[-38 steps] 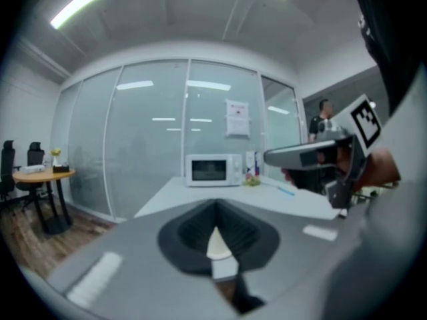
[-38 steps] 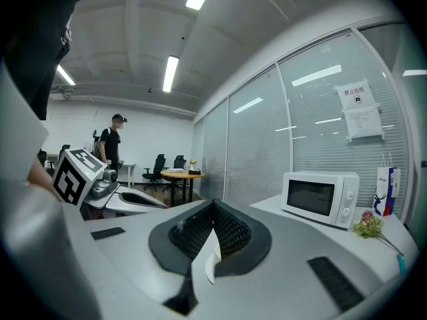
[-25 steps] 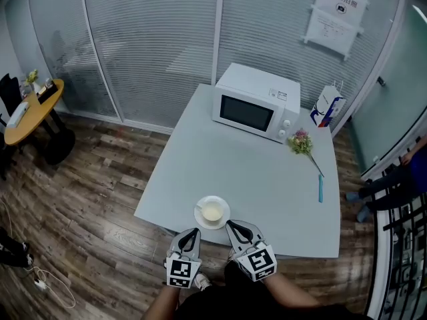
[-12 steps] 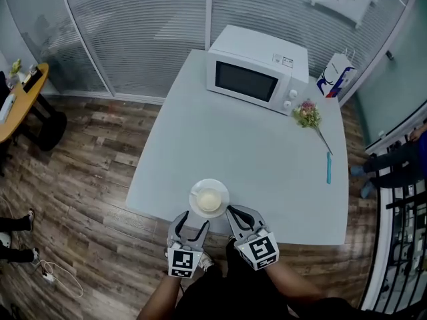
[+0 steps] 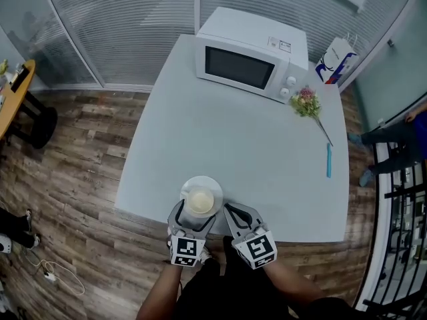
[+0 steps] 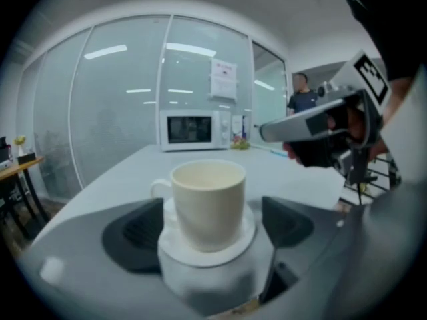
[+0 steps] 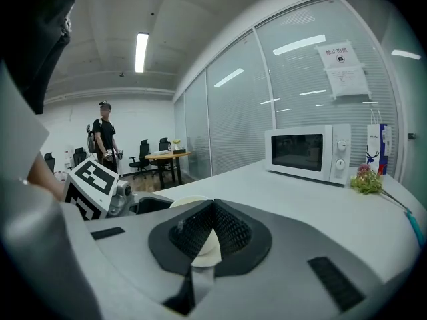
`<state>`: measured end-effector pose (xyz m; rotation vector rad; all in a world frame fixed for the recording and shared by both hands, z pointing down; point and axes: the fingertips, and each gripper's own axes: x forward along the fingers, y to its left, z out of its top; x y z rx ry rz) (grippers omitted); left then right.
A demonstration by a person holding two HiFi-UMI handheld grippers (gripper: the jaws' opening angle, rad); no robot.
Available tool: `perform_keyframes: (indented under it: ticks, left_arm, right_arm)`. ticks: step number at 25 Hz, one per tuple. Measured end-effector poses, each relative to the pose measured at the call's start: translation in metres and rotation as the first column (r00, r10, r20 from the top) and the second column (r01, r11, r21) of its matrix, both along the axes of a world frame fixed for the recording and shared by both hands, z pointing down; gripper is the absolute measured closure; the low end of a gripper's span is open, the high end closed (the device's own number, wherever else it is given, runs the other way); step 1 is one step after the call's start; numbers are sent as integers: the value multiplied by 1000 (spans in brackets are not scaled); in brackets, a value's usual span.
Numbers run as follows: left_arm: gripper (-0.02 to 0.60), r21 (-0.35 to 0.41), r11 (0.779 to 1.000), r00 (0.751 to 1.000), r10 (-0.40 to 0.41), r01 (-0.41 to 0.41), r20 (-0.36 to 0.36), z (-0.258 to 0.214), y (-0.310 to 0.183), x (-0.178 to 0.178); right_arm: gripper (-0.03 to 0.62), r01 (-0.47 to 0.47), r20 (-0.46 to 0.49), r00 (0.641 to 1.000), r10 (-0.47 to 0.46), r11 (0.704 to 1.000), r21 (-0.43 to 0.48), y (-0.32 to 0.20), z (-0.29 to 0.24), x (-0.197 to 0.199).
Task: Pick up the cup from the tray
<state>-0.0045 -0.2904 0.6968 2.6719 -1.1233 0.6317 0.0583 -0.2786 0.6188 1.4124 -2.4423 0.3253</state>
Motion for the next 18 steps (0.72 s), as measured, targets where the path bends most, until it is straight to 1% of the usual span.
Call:
perform_keyframes:
  ticks: [5, 9, 15, 18]
  left_arm:
    - [132, -21, 1000, 1000, -5, 6, 18, 14, -7, 6]
    - [132, -14, 1000, 999, -26, 26, 33, 18, -14, 7]
    - [132, -3, 999, 998, -35, 35, 54, 21, -21, 11]
    - [132, 13, 999, 997, -50, 49, 61, 20, -24, 13]
  right_arm:
    - [588, -7, 5, 1000, 7, 1000, -11, -4, 5, 8]
    - [588, -5, 7, 1000, 6, 1000, -22, -7, 8, 14]
    - [589, -5, 8, 1000, 6, 999, -36, -7, 14, 19]
    - [589, 2, 3, 1000, -2, 999, -41, -6, 15, 21]
